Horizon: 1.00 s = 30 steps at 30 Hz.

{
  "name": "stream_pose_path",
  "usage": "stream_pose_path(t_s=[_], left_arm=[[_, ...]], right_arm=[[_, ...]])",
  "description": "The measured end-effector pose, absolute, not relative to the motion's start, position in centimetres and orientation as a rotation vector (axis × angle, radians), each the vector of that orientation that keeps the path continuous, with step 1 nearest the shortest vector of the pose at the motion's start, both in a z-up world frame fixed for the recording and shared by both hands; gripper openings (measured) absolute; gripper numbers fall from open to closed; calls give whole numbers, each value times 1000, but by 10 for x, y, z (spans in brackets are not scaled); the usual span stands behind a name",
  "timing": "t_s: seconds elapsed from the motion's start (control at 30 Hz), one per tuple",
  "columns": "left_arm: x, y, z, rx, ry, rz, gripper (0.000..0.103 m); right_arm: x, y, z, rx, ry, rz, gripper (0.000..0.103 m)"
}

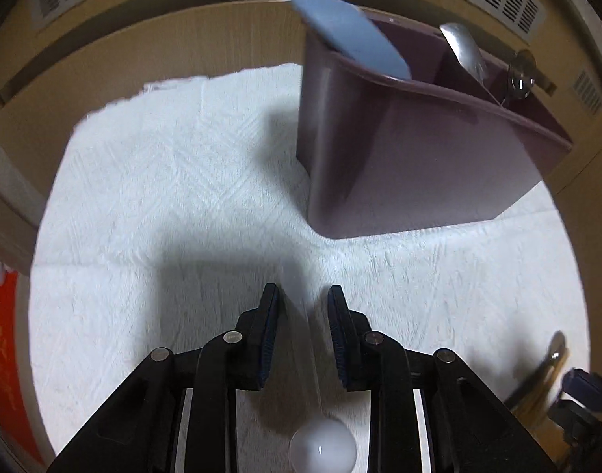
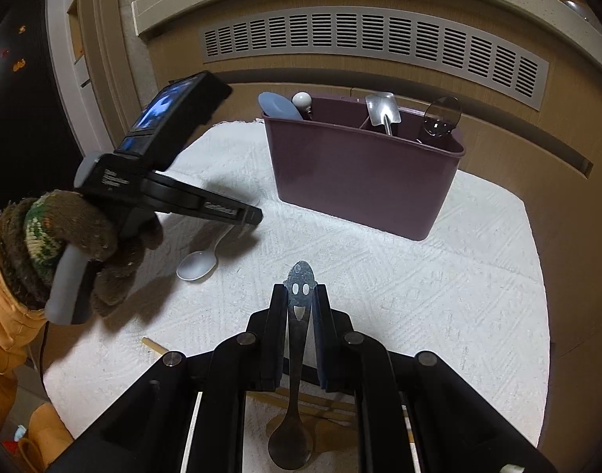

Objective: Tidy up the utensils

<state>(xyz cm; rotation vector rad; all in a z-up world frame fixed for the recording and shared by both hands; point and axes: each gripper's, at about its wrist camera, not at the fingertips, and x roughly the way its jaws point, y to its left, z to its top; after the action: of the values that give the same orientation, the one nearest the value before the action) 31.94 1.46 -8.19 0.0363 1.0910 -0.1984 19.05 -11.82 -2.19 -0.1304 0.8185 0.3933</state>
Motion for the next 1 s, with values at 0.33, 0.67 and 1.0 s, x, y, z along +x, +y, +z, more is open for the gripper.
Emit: stream_pose_path(t_s=[0.33,0.67,1.0], left_arm=[[220,18,-15,-57,807,-253,11],[153,21,34,-63,662,-280,11],[138,31,26,-82,635,-283,11]], right_arm=[[163,-136,1,-92,735,399,5],[152,-154,1,-118,772,384,7],[181,-131,-53,-34,996,358,35]])
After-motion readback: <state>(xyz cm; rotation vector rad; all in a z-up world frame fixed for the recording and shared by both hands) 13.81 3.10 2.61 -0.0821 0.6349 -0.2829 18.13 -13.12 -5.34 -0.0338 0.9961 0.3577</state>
